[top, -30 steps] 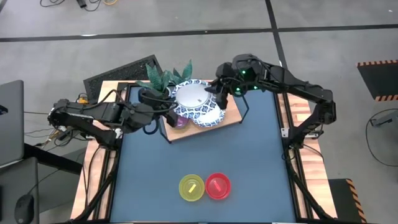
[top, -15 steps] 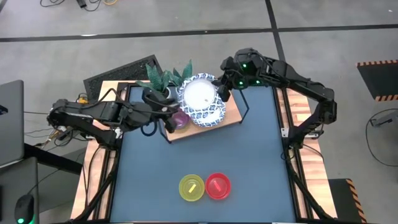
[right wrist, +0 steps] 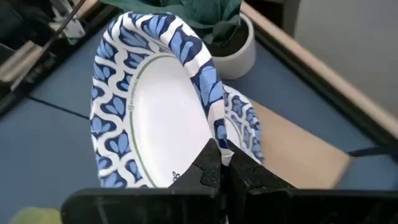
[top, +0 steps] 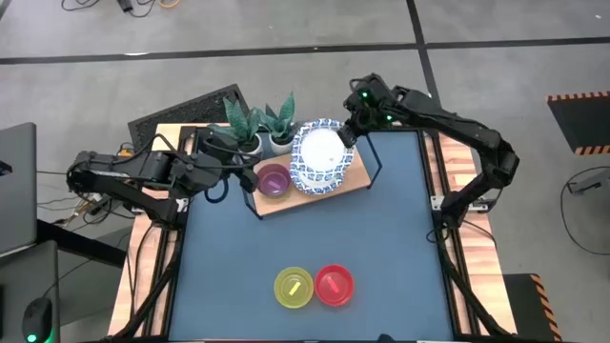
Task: Place and stack bowls onto a shelf
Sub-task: Stack the white patterned bowl on top of the white patterned bowl on the shelf
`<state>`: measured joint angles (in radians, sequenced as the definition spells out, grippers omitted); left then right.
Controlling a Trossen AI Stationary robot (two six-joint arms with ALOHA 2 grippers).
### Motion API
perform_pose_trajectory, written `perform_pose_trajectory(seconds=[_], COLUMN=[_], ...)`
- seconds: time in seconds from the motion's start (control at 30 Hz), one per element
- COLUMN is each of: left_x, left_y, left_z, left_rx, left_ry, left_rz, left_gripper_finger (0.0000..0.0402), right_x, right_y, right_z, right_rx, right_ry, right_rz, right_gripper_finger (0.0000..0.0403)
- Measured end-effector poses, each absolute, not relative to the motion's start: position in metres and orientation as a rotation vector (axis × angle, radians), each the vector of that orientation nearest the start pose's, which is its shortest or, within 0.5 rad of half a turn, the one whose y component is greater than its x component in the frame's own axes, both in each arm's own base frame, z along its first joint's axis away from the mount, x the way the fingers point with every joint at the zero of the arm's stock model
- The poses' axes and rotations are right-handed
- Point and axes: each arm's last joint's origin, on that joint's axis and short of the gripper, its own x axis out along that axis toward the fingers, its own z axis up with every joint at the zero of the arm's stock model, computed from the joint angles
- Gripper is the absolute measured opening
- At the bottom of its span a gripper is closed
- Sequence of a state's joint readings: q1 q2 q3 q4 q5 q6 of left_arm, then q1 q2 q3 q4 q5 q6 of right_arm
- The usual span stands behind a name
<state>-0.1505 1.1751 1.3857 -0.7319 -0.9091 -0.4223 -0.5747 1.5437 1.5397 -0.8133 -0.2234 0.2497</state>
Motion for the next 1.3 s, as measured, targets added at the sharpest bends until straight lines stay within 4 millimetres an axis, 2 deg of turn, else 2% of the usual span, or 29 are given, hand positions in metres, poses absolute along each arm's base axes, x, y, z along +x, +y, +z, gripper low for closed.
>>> perform_pose_trajectory(seconds=[0.23,0.4,0.67,0.8,1.03,1.3], left_x=[0.219,0.219,0.219,0.219,0.219,0.219], left_y=[-0.01,-0.01,-0.01,-0.01,-0.01,-0.007], left_z=[0.412,0.411,0.411,0.411,0.411,0.411], left_rx=[-0.152,-0.163,-0.177,-0.187,-0.19,-0.192], left_ry=[0.302,0.306,0.301,0.299,0.3,0.299], left_rz=[0.824,0.829,0.829,0.829,0.833,0.849], left_gripper_finger=[0.0247,0.0247,0.0247,0.0247,0.0247,0.0247], right_x=[0.273,0.272,0.278,0.284,0.288,0.29], right_y=[-0.182,-0.182,-0.19,-0.195,-0.195,-0.193], right_z=[0.308,0.29,0.274,0.261,0.258,0.278], right_rx=[0.684,0.71,0.724,0.759,0.77,0.763], right_ry=[0.707,0.717,0.732,0.755,0.75,0.69], right_rz=[-0.389,-0.387,-0.397,-0.371,-0.328,-0.249], right_gripper_finger=[0.002,0.002,0.0021,0.0038,0.005,0.009])
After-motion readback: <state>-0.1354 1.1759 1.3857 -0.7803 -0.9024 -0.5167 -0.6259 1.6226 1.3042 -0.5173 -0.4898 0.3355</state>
